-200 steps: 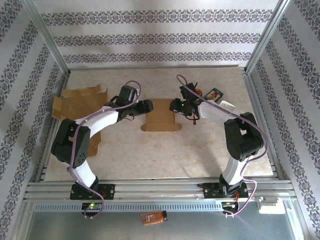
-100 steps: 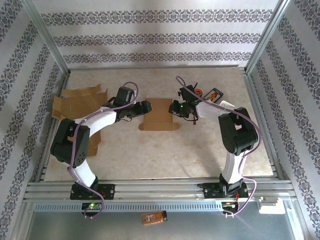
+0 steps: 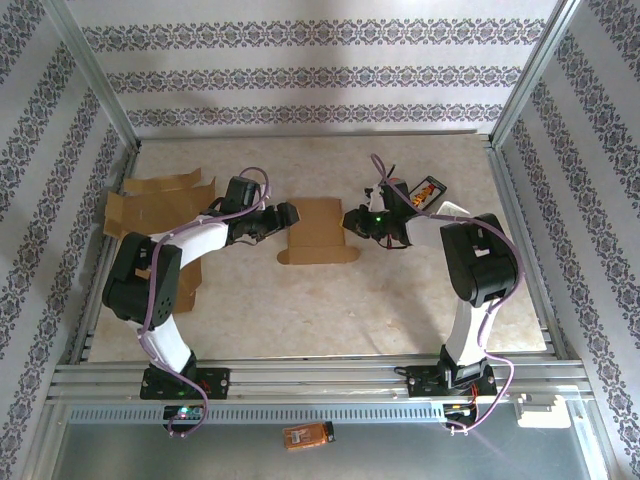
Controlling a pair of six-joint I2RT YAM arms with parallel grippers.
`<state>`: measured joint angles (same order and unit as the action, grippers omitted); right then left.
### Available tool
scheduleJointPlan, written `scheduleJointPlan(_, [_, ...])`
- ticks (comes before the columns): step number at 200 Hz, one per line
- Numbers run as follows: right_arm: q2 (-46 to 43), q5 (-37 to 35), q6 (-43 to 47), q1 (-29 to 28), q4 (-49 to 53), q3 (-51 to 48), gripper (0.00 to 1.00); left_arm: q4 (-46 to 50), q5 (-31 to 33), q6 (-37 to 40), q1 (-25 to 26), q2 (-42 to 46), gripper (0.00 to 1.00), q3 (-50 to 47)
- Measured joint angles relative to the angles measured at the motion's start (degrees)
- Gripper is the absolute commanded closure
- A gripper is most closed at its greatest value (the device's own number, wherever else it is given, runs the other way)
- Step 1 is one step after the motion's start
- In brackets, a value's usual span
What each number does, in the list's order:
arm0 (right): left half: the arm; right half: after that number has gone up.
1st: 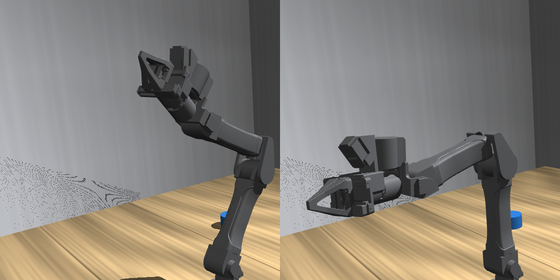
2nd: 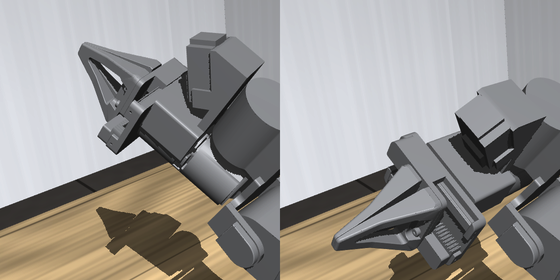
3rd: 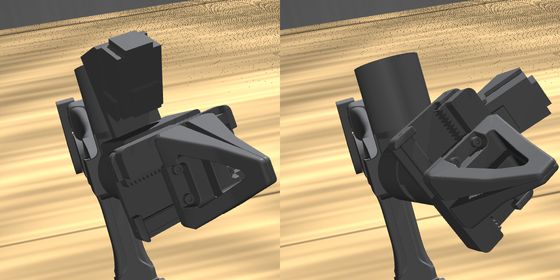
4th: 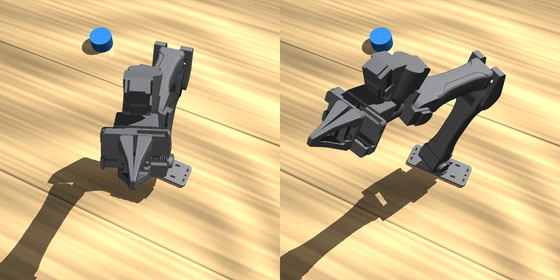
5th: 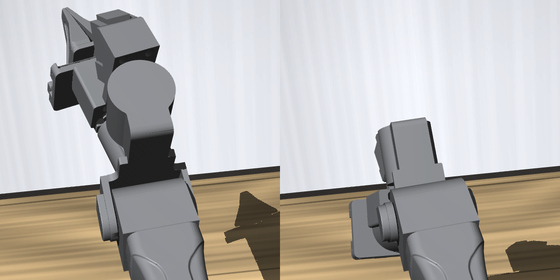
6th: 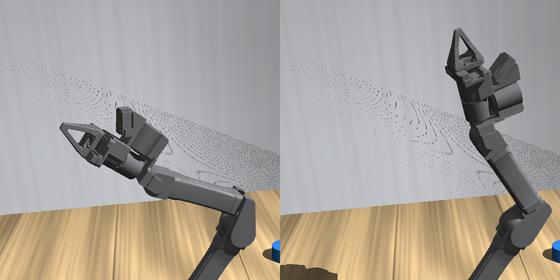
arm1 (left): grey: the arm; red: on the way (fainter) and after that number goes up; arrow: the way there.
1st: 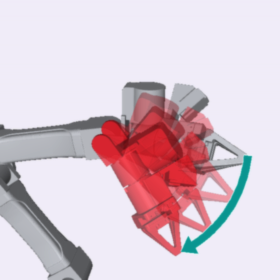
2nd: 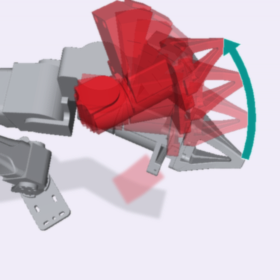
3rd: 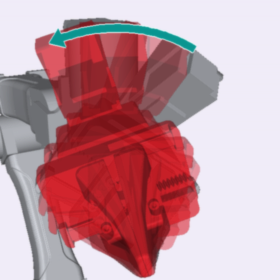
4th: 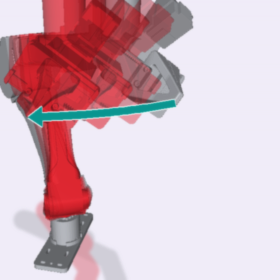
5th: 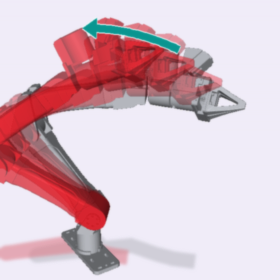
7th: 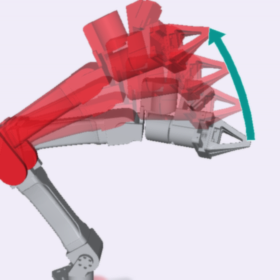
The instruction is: Fold the paper box
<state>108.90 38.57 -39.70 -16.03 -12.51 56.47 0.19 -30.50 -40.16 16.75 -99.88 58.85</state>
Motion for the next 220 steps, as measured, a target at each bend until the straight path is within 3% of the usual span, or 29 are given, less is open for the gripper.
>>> scheduleJointPlan(62, [1.55,5.79,-1.77,2.58,-5.33,-1.86,0.89,-6.12,-4.04,-4.24,-1.77,-2.71,0.21,-2.12])
scheduleJointPlan(128, [2.25,7.06,-2.91,3.48,-7.48,-2.27,0.91,-15.80,-8.17,-9.66,-1.49,-7.02,0.23,-4.61])
scheduleJointPlan(180, [2.51,7.43,-3.93,4.31,-8.13,-2.27,0.91,-27.45,-8.50,-16.85,0.50,-9.53,0.34,-6.86])
scheduleJointPlan(220, [2.34,7.15,-3.89,4.70,-8.37,-2.60,0.87,-30.67,-7.58,-20.13,2.25,-10.10,0.45,-7.30])
